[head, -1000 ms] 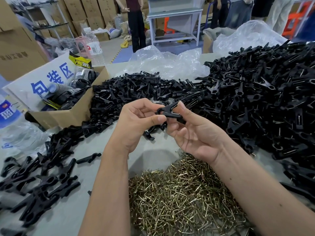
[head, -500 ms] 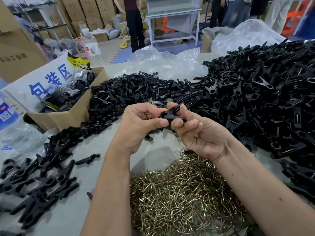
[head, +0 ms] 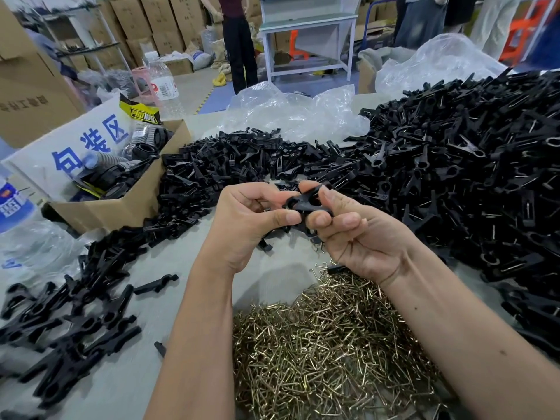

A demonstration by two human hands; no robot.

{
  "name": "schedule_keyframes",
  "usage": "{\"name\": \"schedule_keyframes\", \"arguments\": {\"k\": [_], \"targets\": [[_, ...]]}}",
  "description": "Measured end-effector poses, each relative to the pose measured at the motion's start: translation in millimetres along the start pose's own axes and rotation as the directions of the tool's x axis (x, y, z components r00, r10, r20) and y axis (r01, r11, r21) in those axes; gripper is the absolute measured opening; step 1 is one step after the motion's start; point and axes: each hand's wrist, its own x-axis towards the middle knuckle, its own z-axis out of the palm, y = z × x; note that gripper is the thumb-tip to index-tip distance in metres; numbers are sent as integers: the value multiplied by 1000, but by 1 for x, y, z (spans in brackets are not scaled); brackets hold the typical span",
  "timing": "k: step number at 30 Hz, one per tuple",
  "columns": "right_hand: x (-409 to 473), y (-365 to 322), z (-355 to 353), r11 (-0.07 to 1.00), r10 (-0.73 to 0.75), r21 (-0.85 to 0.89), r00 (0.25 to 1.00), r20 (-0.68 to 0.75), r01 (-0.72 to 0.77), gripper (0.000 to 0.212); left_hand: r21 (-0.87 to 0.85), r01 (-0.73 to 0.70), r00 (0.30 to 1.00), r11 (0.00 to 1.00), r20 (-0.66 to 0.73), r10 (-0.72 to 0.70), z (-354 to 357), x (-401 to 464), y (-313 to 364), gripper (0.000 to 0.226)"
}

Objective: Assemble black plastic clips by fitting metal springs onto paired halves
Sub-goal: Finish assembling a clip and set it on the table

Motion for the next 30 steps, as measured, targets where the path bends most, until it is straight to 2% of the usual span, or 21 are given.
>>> {"name": "schedule_keyframes", "arguments": {"k": [4, 8, 11, 13, 14, 15, 17, 20, 21, 22, 23, 24, 25, 26, 27, 28, 30], "targets": [[1, 1, -1, 998, -13, -68, 998, -69, 9, 24, -1, 16, 1000, 1000, -24, -16, -1, 1, -2, 22], [3, 5, -3, 995, -35, -91, 997, -74, 28, 24, 19, 1, 1000, 1000, -14, 0, -5, 2, -3, 24], [3, 1, -3, 947, -139, -304, 984, -111, 100, 21, 110, -7, 998, 994, -59, 14, -16, 1, -2, 25], [2, -7, -2, 861, -286, -483, 937, -202, 159, 20, 222, 16, 970, 975, -239, 39, -32, 1, -2, 14], [2, -12, -1, 808, -378, -561, 889, -257, 181, 23, 290, 48, 939, 956, -339, 56, -41, 0, -1, 6], [1, -18, -1, 751, -478, -629, 823, -307, 202, 29, 381, 96, 906, 920, -415, 77, -51, 0, -2, 11], [0, -29, -2, 635, -652, -734, 676, -344, 239, 35, 531, 240, 888, 813, -458, 37, -66, -1, -4, 17], [4, -32, -1, 428, -804, -877, 536, -258, 220, 51, 654, 395, 897, 645, -427, -116, -65, -3, -5, 14], [6, -30, -1, 318, -842, -935, 501, -201, 159, 53, 668, 426, 891, 611, -426, -155, -63, -3, -5, 12], [11, -27, -1, 159, -871, -986, 479, -113, 57, 47, 670, 456, 882, 586, -429, -196, -61, -3, -4, 12], [16, -21, 0, -41, -867, -997, 498, 4, -63, 37, 671, 481, 873, 564, -425, -239, -60, -4, -3, 15], [23, -13, 2, -237, -810, -960, 576, 109, -152, 24, 677, 504, 863, 536, -418, -284, -59, -4, -1, 22], [31, -3, 5, -389, -710, -902, 684, 166, -185, 12, 695, 517, 855, 499, -403, -325, -59, -5, 1, 29], [39, 9, 9, -494, -594, -850, 785, 176, -183, 4, 719, 526, 847, 455, -393, -358, -59, -6, 3, 35], [47, 21, 11, -568, -497, -802, 853, 158, -182, 6, 738, 528, 841, 419, -390, -375, -59, -5, 4, 37], [54, 30, 10, -624, -433, -759, 891, 137, -186, 14, 753, 527, 840, 394, -392, -374, -59, -5, 4, 36], [67, 43, 9, -699, -393, -672, 916, 74, -245, 25, 763, 520, 846, 385, -398, -354, -61, -3, 4, 28]]}}
